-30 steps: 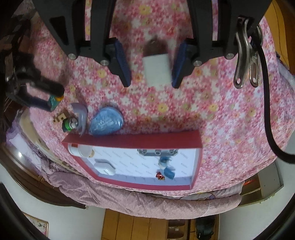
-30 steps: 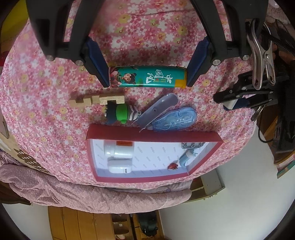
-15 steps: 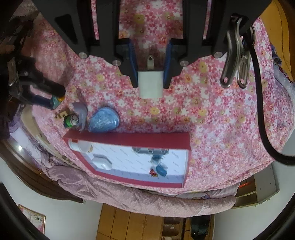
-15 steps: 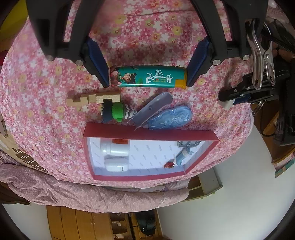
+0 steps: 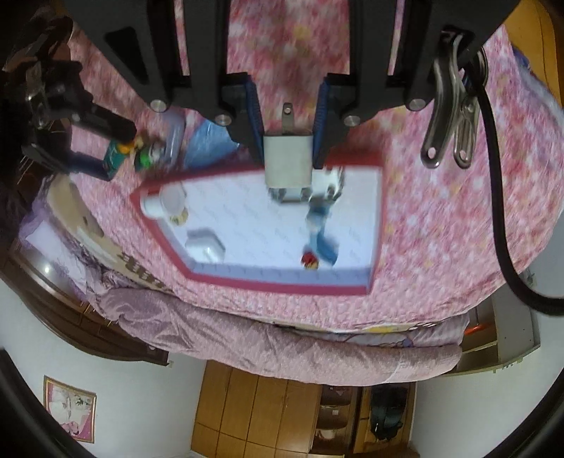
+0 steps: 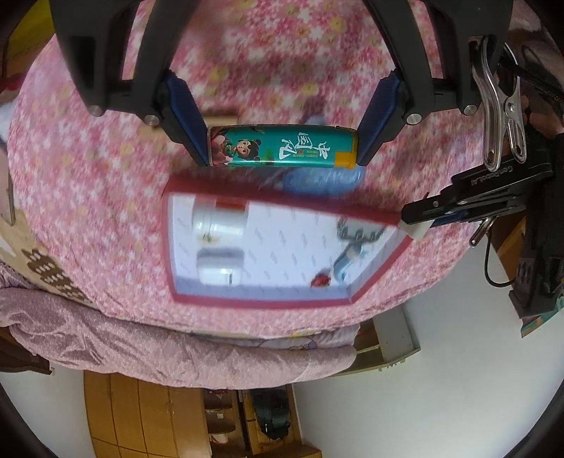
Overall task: Organize rigid objects
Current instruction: 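Lower the charger plug into the tray with the left tool while the right tool places the lighter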
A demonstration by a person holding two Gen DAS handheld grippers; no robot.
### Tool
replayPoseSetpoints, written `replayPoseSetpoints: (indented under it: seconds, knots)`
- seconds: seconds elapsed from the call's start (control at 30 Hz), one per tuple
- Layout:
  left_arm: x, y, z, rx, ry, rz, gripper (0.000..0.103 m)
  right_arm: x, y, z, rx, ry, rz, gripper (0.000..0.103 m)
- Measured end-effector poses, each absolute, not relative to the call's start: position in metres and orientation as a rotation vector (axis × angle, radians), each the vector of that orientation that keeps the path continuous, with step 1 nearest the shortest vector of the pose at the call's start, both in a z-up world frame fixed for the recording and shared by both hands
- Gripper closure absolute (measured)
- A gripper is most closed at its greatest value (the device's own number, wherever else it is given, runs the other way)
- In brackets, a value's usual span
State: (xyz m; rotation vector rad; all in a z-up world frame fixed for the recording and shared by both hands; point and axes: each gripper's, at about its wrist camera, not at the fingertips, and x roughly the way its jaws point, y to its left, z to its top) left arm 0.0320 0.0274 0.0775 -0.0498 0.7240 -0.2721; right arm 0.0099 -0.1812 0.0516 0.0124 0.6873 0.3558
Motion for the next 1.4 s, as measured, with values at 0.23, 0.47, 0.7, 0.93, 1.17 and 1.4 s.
replayPoseSetpoints:
  seconds: [0.23, 0.47, 0.7, 0.93, 1.17, 1.4]
  knots:
    - [0.069, 0.006, 0.083, -0.061, 0.715, -0.287, 0.076, 0.042, -0.188, 0.076, 0.007, 0.64, 0.322, 0.021]
    - [0.097, -0.001, 0.069, -0.077, 0.762, -0.258, 0.076, 0.083, -0.193, 0.073, 0.028, 0.663, 0.306, 0.021]
    - [0.12, -0.009, 0.061, -0.057, 0.783, -0.225, 0.076, 0.11, -0.191, 0.063, 0.025, 0.688, 0.295, 0.021]
    - [0.136, -0.014, 0.05, -0.071, 0.808, -0.197, 0.076, 0.128, -0.191, 0.053, 0.026, 0.717, 0.282, 0.021]
    - [0.135, -0.02, 0.048, -0.039, 0.785, -0.185, 0.076, 0.135, -0.191, 0.046, 0.03, 0.738, 0.274, 0.02]
    - [0.135, -0.022, 0.048, -0.039, 0.785, -0.185, 0.073, 0.133, -0.189, 0.046, 0.018, 0.738, 0.275, 0.021]
